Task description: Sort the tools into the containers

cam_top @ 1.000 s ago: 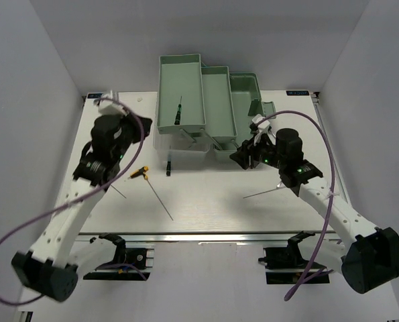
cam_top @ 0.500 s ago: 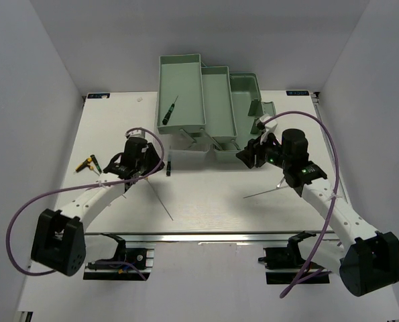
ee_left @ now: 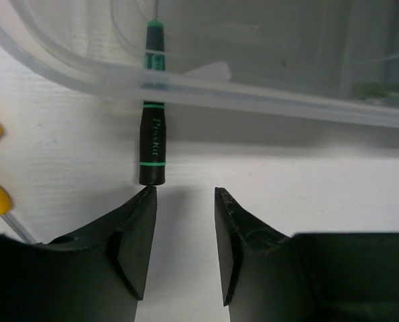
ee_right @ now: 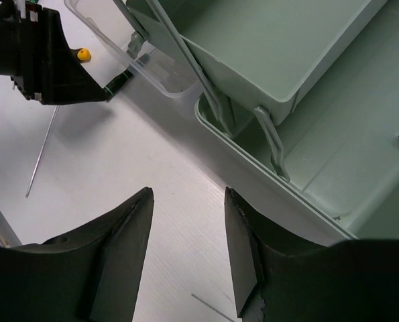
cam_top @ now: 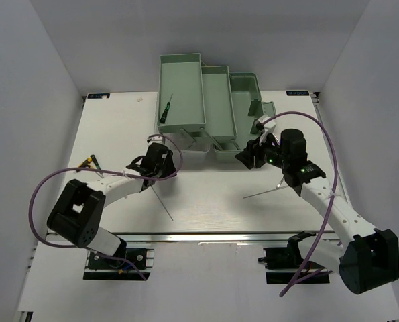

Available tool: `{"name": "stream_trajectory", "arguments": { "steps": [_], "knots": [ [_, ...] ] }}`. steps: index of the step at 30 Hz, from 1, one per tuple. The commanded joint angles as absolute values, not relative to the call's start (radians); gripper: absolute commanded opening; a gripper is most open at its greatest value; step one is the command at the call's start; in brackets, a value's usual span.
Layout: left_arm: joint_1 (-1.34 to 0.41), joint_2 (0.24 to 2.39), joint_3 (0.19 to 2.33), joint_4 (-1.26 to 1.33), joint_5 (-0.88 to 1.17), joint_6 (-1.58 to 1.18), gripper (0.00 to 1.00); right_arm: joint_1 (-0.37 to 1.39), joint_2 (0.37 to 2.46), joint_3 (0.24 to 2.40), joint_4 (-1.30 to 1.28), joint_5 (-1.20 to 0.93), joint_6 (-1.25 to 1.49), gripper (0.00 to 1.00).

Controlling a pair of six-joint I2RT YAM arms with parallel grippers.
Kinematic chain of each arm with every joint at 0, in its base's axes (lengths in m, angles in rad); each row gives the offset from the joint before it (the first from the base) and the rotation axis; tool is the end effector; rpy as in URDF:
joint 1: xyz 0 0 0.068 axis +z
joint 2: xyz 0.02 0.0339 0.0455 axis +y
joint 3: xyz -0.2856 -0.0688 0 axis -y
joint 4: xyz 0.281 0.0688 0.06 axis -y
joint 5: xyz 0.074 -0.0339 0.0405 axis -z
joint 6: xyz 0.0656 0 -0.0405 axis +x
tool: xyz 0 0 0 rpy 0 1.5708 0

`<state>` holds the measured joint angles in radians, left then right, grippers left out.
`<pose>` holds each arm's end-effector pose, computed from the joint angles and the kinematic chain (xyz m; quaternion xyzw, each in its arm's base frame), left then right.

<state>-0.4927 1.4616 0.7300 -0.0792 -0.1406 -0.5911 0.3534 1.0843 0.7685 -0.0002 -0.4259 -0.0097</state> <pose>0.2984 -0.1498 0.1536 -0.0716 0.9240 -0.1349 0.3506 0.2715 0.1290 0.2942 -0.2649 0.7559 0.2667 0.5361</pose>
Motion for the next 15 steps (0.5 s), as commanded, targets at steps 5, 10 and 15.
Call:
{"name": "stream_trajectory", "arguments": {
  "steps": [5,10,15],
  "knots": [
    [-0.540,1.529,0.767,-0.070,-0.365,-0.603,0.51,0.350,1.091,0.767,0.026,-0.451,-0.008,0.52],
    [-0.548,1.592,0.796,-0.064,-0.420,-0.604,0.50,0.350,1.085,0.765,0.026,-0.454,-0.008,0.52],
    [-0.555,1.660,0.833,-0.049,-0.416,-0.614,0.49,0.348,1.078,0.765,0.025,-0.453,0.015,0.52]
  ]
}}
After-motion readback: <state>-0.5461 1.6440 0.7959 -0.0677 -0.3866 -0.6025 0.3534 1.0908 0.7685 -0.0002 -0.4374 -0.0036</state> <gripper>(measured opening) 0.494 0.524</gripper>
